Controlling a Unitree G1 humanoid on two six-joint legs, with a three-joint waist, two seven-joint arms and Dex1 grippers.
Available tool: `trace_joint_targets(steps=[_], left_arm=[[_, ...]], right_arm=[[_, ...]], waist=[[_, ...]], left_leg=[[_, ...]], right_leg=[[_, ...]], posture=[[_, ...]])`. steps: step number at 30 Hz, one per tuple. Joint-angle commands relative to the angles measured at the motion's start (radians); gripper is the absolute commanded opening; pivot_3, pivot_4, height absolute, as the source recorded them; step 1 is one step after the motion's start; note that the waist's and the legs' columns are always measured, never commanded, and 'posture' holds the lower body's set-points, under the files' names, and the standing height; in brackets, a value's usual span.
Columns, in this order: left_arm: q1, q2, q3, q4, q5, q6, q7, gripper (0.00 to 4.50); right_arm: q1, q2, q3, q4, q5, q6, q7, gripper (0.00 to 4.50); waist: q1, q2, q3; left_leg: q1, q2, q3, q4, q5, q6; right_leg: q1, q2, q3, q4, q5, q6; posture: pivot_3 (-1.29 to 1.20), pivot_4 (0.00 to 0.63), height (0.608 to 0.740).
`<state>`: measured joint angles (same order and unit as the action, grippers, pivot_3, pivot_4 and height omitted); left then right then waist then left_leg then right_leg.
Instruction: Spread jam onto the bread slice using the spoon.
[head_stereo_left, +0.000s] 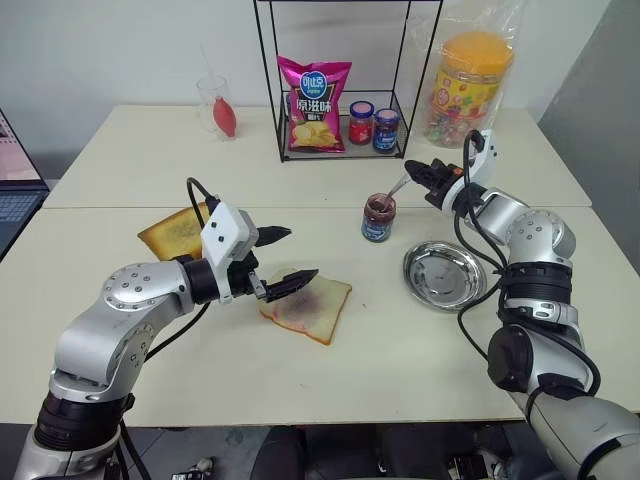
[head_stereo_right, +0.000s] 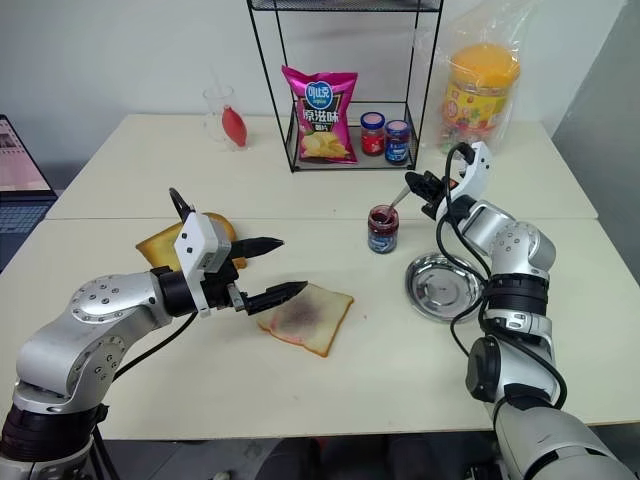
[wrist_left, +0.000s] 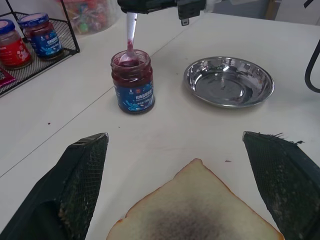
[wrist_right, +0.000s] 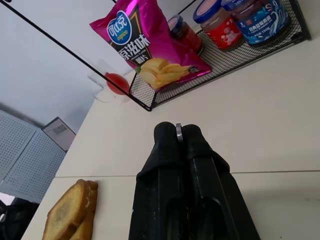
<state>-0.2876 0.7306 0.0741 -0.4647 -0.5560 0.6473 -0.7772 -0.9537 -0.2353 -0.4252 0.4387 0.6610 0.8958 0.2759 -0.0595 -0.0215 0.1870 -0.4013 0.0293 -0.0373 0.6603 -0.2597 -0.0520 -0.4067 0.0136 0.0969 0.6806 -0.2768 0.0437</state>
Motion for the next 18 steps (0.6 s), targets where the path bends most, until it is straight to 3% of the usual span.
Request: trace_joint_targets(steps=[1,18], left_arm=[[-0.012,0.001,0.002,-0.017,0.003,-0.019,-0.006,4.5],[-0.015,-0.001,0.0,-0.012,0.011,-0.025,-0.012,4.5]], right_arm=[[-0.029,-0.013,-0.029,-0.012,0.034,-0.003,-0.004,0.04],[-0.033,-0.018,-0.108,0.014,0.102,0.034,-0.072,0.04]], waist=[[0.0,0.0,0.0],[0.0,0.0,0.0]], left_leg=[[0.0,0.0,0.0,0.0,0.0,0.0],[0.0,0.0,0.0,0.0,0.0,0.0]], right_leg=[[0.0,0.0,0.0,0.0,0.0,0.0],[0.0,0.0,0.0,0.0,0.0,0.0]], posture=[[0.0,0.15,0.74],[0.0,0.15,0.74]])
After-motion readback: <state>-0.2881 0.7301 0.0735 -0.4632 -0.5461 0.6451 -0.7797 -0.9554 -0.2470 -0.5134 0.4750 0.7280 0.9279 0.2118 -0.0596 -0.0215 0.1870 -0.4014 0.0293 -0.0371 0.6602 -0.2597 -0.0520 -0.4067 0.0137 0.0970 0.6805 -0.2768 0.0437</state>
